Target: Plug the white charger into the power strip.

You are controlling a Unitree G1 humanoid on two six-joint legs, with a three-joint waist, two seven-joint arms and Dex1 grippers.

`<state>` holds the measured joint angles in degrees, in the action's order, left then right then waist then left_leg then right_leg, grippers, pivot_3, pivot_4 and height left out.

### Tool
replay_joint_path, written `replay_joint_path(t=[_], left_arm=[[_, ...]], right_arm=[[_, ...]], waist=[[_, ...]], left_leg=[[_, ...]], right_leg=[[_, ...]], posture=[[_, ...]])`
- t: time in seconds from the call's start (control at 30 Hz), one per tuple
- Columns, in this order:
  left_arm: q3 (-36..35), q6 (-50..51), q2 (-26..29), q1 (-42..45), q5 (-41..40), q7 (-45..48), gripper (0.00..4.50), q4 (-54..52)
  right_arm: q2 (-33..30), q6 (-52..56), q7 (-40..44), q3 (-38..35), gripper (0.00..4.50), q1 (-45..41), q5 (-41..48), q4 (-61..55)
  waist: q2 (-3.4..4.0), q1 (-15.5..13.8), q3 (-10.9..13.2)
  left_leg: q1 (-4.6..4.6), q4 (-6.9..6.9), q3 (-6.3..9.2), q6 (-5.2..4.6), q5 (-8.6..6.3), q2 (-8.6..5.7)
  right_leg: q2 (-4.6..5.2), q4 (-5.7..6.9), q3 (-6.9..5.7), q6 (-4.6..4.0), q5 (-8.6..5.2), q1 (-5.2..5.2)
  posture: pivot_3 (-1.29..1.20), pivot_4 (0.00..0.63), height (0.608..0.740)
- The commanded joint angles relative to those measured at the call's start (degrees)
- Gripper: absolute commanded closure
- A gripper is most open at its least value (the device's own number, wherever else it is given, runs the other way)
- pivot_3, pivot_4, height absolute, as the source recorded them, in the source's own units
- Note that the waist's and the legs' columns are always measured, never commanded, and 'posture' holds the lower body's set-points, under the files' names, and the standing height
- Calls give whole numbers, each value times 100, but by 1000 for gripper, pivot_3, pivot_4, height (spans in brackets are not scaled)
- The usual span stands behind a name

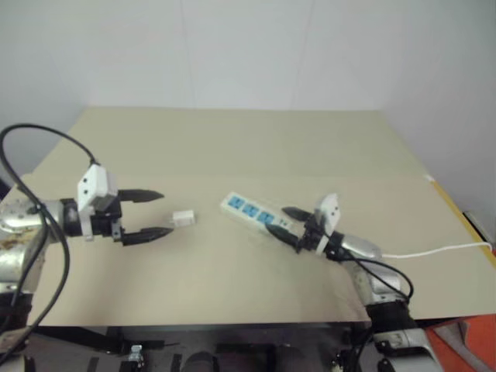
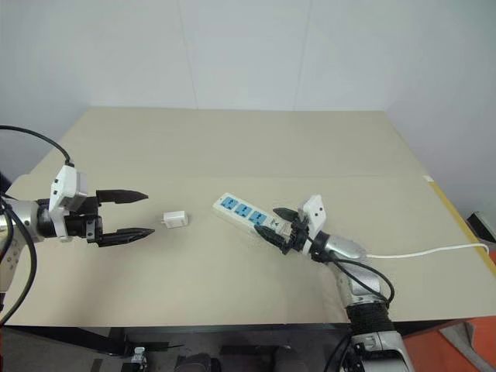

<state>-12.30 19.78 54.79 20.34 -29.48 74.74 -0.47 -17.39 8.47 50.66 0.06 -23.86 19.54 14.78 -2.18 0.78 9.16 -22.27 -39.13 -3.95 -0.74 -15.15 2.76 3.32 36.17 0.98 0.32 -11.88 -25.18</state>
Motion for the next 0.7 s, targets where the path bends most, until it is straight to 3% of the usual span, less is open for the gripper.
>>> replay_joint_path(t=[0.03, 0.7], left_arm=[[-81, -101, 42, 120, -40, 33, 0, -54], [-152, -128, 61, 93, -40, 6, 0, -99]], right_arm=[[-28, -412, 220, 63, 24, -97, -111, 200], [194, -1399, 585, 247, 24, -770, -600, 1791]], waist=[[0, 5, 0], [0, 24, -1]], left_leg=[[2, 0, 0, 0, 0, 0], [8, 1, 0, 0, 0, 1]], right_leg=[[0, 1, 0, 0, 0, 1], [-1, 3, 1, -1, 0, 5]], posture=[[0, 150, 740], [0, 150, 740]])
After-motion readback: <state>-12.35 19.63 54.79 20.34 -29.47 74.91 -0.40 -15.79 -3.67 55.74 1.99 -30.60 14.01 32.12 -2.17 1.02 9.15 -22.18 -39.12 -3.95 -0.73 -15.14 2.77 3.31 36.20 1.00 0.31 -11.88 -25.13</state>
